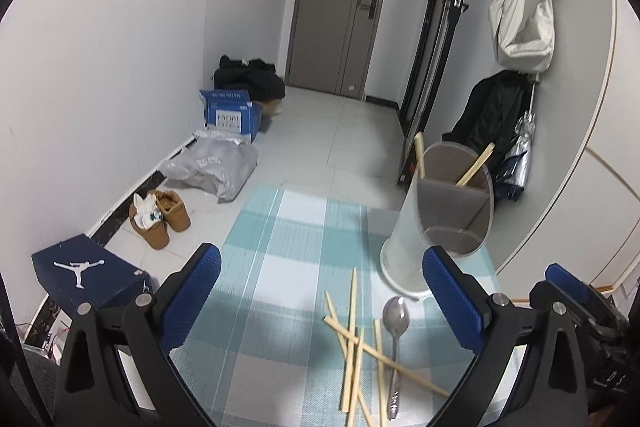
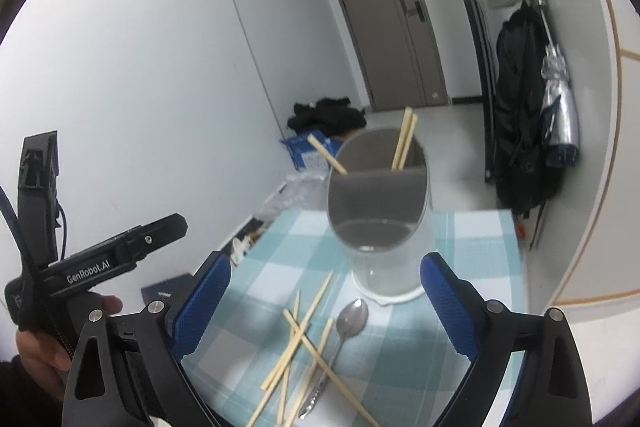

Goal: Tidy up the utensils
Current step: 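Withdraw both tools and lower the right tool toward the metal spoon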

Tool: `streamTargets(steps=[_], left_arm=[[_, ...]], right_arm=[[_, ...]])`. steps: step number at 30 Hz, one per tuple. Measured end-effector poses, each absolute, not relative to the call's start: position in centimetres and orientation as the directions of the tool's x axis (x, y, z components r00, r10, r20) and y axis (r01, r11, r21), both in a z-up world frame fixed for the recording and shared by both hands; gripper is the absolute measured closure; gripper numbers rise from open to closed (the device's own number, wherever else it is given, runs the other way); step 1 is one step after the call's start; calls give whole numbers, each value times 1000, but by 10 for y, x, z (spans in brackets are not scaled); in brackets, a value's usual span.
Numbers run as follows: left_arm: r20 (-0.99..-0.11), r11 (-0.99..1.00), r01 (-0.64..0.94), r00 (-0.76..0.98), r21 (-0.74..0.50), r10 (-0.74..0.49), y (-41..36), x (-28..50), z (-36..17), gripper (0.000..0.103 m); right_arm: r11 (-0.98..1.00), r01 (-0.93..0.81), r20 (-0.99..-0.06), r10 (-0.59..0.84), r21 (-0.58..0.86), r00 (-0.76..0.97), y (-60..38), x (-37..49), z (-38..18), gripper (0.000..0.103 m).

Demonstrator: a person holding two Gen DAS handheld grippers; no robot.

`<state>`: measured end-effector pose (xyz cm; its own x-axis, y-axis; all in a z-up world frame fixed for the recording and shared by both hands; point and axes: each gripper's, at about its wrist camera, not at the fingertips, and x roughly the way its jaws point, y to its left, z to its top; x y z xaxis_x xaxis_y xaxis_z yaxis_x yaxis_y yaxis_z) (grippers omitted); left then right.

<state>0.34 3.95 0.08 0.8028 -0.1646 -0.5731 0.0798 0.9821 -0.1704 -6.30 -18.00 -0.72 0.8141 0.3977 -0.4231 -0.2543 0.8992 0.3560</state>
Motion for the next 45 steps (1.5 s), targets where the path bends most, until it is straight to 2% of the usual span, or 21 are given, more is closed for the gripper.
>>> streamTargets(steps=[9, 14, 19, 29, 35, 38, 40, 45], left_arm=[[-671, 975, 58, 717, -215, -190, 56, 43, -22, 4], [-687, 992, 54, 716, -118, -121, 53, 52, -21, 4], [-710, 991, 47, 693, -127, -124, 58, 41, -33, 4], [-660, 986, 28, 739, -167, -133, 56, -14, -27, 4], [-692, 992, 22, 715, -123, -102, 62, -13, -37, 4], [-706, 993, 2, 703, -121, -87, 72, -8, -46, 4], [-709, 992, -3, 700, -124, -86, 76, -10, -47, 4], [-721, 991, 7, 685, -135, -104, 79, -11, -49, 4]], right_arm=[[891, -285, -530, 442, 354, 724, -163, -25, -39, 7], [888, -247, -625, 451, 389, 638, -160, 2, -51, 8], [906, -157, -716, 408, 393, 566, -165, 11, -67, 17], [937, -108, -772, 336, 332, 540, -167, -1, -100, 27], [944, -156, -760, 326, 290, 563, -146, 18, -114, 32], [953, -147, -786, 302, 265, 540, -135, 28, -130, 42], [959, -161, -765, 283, 233, 578, -130, 27, -128, 42], [969, -172, -797, 242, 174, 554, -115, 31, -129, 44]])
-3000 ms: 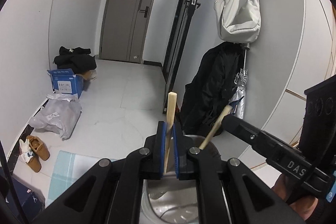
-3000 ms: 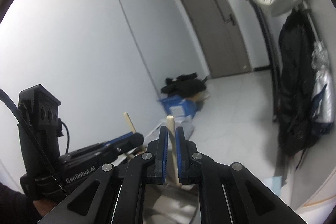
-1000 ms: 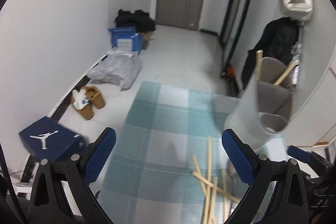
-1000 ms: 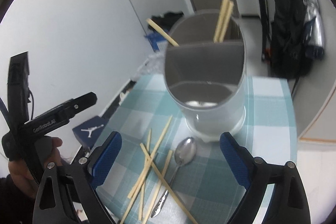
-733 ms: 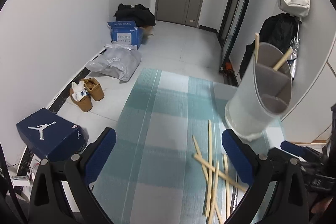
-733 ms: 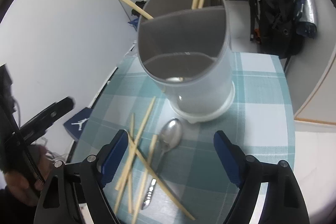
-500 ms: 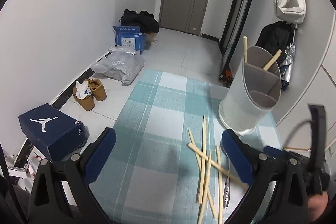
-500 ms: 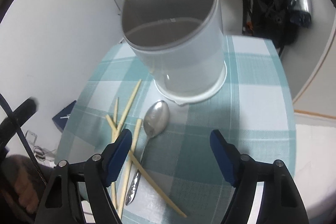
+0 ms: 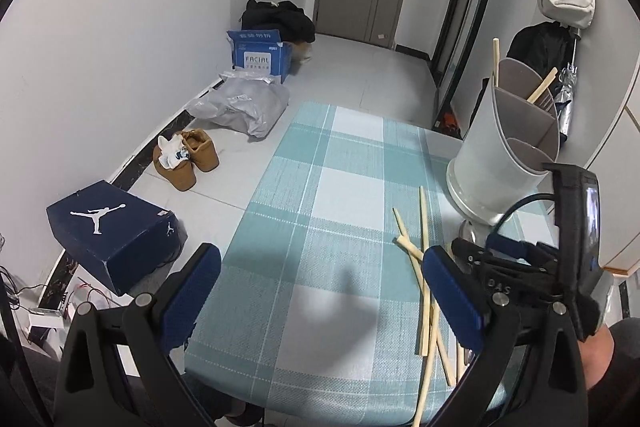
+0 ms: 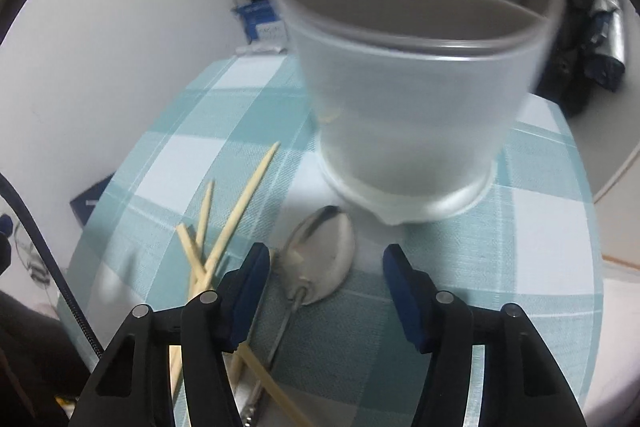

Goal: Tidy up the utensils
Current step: 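Withdraw both tools and lower the right tool toward the metal spoon, then close the right tool on the spoon and lift it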

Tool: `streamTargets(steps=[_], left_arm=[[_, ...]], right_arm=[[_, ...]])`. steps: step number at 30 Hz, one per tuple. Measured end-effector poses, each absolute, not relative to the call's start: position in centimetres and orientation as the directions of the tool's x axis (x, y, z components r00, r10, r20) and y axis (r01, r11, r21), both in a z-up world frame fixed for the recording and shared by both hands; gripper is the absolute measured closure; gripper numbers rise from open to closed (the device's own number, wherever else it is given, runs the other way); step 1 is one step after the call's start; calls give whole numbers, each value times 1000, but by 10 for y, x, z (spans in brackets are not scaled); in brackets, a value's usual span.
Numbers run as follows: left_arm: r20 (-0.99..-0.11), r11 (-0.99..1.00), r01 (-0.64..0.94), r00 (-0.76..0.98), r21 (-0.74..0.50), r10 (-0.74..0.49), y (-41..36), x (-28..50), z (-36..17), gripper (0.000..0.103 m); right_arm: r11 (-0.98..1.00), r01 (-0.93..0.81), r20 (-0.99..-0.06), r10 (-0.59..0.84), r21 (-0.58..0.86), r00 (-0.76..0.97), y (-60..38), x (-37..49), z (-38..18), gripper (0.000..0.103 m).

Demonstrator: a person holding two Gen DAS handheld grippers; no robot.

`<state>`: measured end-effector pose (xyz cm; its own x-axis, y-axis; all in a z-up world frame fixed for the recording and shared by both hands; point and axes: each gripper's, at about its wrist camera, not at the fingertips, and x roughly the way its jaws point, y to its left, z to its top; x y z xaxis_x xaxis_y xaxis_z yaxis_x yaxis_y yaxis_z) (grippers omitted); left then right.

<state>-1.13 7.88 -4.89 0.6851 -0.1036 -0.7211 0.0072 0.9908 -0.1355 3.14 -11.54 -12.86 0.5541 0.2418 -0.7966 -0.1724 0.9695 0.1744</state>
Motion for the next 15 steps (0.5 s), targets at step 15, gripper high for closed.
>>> streamTargets(steps=[15], left_arm=[[-737, 989, 34, 664, -143, -129, 72, -10, -54, 4]], right_arm=[[970, -155, -799, 244, 189, 550, -126, 24, -122, 67]])
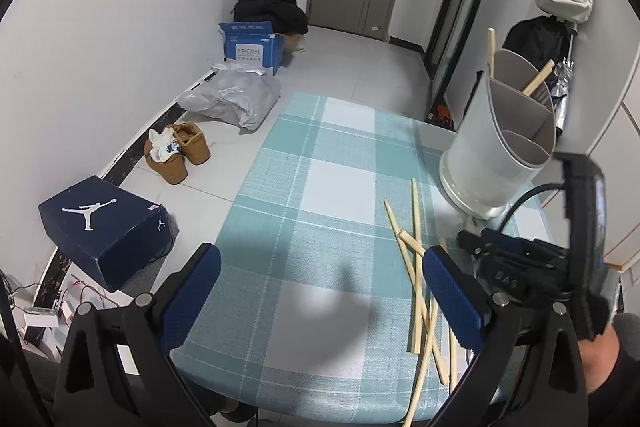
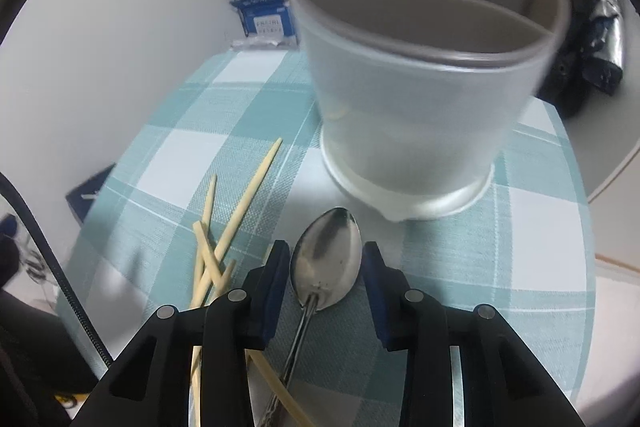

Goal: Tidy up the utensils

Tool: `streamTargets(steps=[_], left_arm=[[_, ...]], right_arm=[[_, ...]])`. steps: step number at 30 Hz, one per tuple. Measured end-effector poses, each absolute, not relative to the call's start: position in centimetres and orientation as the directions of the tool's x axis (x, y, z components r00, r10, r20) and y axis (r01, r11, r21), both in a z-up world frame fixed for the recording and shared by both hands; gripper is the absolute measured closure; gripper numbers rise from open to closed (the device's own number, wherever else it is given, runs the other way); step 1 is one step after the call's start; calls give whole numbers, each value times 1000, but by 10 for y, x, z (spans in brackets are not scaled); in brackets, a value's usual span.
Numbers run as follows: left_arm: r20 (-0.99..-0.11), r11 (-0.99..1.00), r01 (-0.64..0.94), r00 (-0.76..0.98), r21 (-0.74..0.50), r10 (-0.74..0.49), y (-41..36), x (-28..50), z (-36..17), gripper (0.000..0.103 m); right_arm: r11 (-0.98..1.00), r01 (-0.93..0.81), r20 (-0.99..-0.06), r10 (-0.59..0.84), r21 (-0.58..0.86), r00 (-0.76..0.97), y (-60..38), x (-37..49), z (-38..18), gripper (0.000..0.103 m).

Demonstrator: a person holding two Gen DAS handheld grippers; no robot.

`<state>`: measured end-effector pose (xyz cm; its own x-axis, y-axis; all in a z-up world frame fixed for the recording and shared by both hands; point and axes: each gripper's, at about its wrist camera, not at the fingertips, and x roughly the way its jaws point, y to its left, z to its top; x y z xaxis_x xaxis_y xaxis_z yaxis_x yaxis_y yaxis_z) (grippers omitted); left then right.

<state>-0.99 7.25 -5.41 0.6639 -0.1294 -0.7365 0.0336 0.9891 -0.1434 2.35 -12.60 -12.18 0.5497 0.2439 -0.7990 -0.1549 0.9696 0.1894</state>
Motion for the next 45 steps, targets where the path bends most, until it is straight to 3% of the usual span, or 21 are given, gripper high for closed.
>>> streamTargets(steps=[17, 20, 31, 35, 37, 43, 45], left_arm=[[-827, 976, 183, 526, -116, -197, 13, -2, -79, 4], [-838, 975, 193, 510, -106, -192, 4, 4, -83, 10], [-876, 967, 241, 445, -82, -185, -24, 21, -90, 61], [-887, 962, 271, 435, -37, -157, -37, 25, -91, 63], [-898, 961, 277, 420, -9, -130, -42, 27, -94, 79], [-903, 967, 256, 414, -9, -118, -42, 26, -92, 99], [-900, 969, 247, 420, -13, -119, -40, 25, -90, 101]], right_arm=[[956, -59, -671, 245, 288, 700, -188, 0, -108, 67], [944, -44, -654, 259, 326, 711, -200, -4, -108, 67], [909, -19, -619, 299, 416, 726, -222, -2, -105, 67], [897, -3, -613, 305, 442, 729, -226, 2, -105, 67], [892, 5, -612, 307, 452, 729, -228, 4, -106, 67], [885, 26, -613, 301, 465, 730, -233, 5, -109, 67], [885, 26, -612, 299, 465, 732, -233, 4, -108, 67]])
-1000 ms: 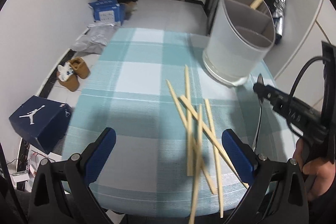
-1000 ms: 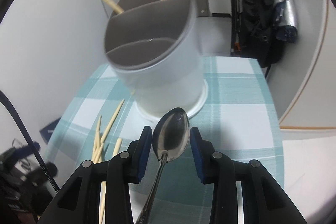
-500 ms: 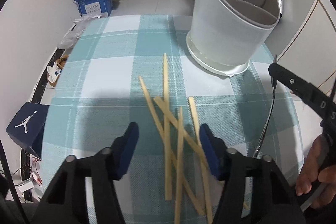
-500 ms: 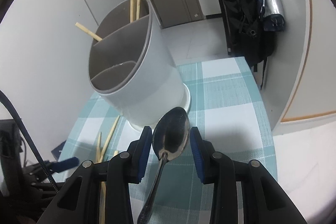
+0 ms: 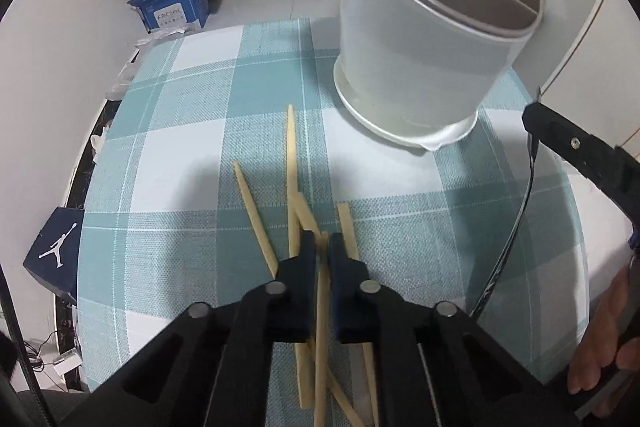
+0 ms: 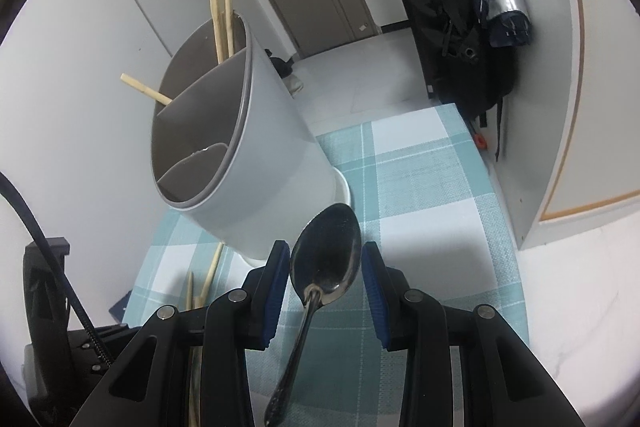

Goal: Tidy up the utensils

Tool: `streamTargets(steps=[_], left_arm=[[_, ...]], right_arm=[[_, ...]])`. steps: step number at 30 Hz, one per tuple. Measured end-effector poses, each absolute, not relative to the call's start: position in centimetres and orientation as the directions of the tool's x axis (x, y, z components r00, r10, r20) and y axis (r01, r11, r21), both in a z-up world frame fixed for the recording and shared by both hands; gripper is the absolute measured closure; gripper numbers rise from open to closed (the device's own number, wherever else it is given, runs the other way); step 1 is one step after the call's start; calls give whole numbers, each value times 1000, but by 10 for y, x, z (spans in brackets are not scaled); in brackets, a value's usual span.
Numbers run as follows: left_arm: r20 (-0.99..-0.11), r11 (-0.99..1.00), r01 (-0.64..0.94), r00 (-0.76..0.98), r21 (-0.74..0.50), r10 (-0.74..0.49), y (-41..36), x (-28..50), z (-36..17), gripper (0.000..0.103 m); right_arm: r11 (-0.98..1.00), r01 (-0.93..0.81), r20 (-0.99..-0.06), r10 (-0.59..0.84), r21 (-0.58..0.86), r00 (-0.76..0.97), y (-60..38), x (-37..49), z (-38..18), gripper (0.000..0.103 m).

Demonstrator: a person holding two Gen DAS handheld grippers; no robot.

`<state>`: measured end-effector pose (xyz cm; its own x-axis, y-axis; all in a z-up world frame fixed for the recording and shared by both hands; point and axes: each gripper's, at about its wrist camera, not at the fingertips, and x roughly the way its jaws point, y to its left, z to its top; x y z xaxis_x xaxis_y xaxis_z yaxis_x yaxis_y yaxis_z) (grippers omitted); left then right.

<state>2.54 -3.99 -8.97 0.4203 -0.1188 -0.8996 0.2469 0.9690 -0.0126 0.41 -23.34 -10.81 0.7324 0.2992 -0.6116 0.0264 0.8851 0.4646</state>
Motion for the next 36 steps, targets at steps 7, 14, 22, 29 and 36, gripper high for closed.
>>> streamTargets(steps=[7, 14, 22, 29, 36], left_arm=[[-891, 974, 222, 431, -49, -143, -37, 28, -84, 103], [-879, 969, 231, 441, -85, -183, -37, 29, -76, 103], [-883, 957, 249, 402, -149, -242, -28, 16, -70, 102], [-924, 922, 386, 358, 12, -138, -44, -5, -88, 79], [-929, 902, 426, 359, 74, -94, -57, 0, -94, 77]], right_arm=[[887, 29, -605, 289, 461, 742, -232, 0, -105, 67], [890, 37, -605, 278, 455, 746, -232, -3, -104, 67], [891, 49, -604, 265, 451, 752, -236, -6, -103, 67], [891, 49, -602, 263, 451, 754, -236, -9, -102, 67], [894, 45, -597, 259, 445, 759, -236, -13, -99, 67]])
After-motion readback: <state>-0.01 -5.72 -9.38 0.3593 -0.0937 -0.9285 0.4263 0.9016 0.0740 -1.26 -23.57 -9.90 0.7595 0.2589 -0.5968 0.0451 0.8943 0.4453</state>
